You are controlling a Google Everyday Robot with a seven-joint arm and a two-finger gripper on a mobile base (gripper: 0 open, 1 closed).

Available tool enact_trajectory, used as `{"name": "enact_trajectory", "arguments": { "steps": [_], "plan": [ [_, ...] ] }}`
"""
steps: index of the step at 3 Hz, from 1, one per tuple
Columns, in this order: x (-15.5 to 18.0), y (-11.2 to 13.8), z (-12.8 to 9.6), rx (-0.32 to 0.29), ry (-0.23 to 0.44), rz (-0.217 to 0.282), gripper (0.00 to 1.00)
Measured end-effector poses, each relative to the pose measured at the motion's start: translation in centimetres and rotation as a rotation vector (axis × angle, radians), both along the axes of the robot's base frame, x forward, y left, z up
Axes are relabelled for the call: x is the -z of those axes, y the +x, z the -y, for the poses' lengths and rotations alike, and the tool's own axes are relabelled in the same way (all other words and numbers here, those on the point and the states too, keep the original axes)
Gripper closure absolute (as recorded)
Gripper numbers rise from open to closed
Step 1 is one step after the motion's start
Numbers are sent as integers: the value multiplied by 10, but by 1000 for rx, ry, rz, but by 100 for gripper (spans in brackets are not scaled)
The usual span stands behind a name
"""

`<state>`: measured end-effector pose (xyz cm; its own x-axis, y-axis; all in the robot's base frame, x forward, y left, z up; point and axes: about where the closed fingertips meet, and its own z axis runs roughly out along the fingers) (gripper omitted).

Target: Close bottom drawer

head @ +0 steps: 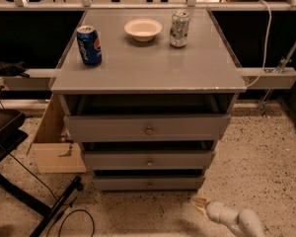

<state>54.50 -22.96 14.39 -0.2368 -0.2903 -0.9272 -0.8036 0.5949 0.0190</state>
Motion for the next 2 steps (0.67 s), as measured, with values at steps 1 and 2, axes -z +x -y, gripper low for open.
{"name": "enact_trajectory", "arguments": {
  "steps": [1,2],
  "plan": [
    [-38,-39,75,47,-142,11,100],
    [-93,-82,150,135,-285,20,100]
  ]
}}
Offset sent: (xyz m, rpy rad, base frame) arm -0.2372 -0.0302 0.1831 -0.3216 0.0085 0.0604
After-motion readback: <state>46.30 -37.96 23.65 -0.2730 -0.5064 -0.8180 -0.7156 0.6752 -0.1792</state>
